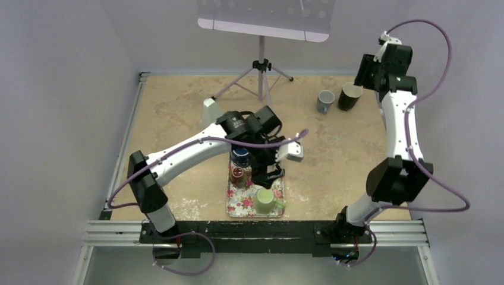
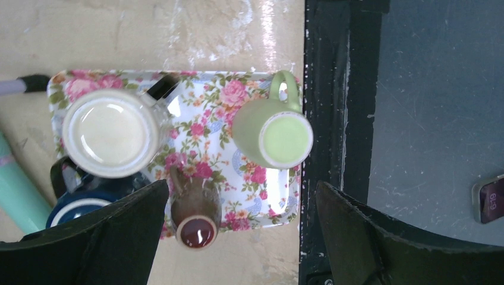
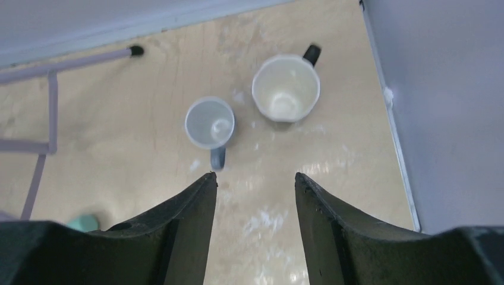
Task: Turn the mug right side up
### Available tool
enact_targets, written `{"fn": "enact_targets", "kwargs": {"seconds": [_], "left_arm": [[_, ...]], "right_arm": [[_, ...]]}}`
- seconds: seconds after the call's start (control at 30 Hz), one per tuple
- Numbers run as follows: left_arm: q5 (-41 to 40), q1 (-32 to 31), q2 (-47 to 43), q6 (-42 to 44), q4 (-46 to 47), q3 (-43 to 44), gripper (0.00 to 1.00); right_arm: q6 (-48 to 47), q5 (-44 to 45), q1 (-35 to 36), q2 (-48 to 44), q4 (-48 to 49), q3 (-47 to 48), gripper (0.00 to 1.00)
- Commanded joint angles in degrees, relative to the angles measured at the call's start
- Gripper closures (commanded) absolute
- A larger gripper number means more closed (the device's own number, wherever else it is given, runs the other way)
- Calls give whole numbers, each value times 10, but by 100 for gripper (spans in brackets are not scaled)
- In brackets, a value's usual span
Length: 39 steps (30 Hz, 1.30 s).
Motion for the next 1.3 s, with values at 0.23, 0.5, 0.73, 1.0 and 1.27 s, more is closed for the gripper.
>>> {"fn": "enact_targets", "kwargs": {"seconds": [0.23, 0.5, 0.73, 1.0, 1.27], "left_arm": [[-101, -170, 75, 69, 76, -52, 14], [-184, -173, 105, 32, 182, -61, 14], [-176, -174, 116, 8, 158, -95, 27], [-193, -179, 118, 17, 160, -126, 33], [-158, -176, 111, 15, 144, -120, 91]], "right_arm": [[33, -66, 2, -221, 69, -317, 45], [24, -92, 2, -272, 77, -388, 45], [6, -92, 2, -300, 67, -404, 46], [10, -97, 2, -305, 66, -408, 45], [15, -112, 2, -303, 61, -407, 46]]}}
